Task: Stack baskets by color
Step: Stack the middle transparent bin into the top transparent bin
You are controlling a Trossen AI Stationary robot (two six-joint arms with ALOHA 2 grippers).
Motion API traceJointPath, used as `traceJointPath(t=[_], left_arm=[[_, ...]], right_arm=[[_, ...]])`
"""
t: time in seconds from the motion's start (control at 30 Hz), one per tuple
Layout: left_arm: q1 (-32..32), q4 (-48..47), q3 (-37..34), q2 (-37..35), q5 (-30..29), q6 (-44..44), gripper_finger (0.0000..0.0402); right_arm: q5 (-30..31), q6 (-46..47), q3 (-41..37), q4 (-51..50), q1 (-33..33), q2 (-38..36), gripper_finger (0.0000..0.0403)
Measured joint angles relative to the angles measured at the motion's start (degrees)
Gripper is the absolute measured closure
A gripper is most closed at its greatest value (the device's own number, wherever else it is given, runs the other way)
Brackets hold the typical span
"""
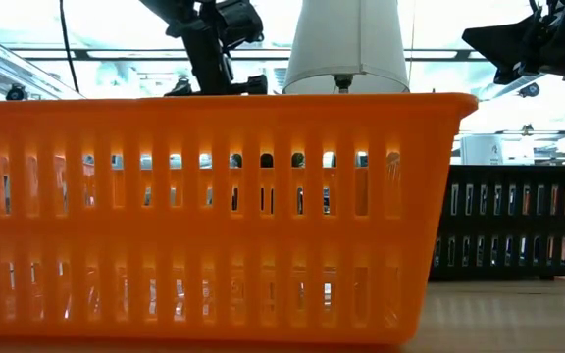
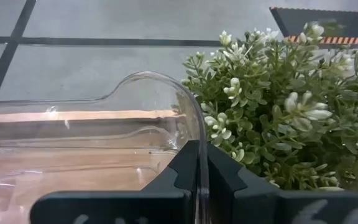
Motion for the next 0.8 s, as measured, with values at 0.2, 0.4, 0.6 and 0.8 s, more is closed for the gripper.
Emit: traceJointPath(t=[0.2,0.4,0.6,0.8], left_arm=[[0.2,2.6,-2.4,-0.3,-0.2,-0.1,0.0401],[0.3,3.0,-2.6,-0.3,-0.2,0.1,0.0401],[0.3,3.1,-2.7,-0.2,-0.2,0.6,0.0385],[0.3,3.1,-2.7,-0.2,-0.2,1.9,0.031]], right_arm=[[0.0,0.1,0.0,0.0,0.0,0.0,0.0394],[0.0,0.1,0.0,0.0,0.0,0.0,0.0394],[0.0,0.1,0.0,0.0,0.0,0.0,0.0394],[0.0,0.1,0.0,0.0,0.0,0.0,0.0394]])
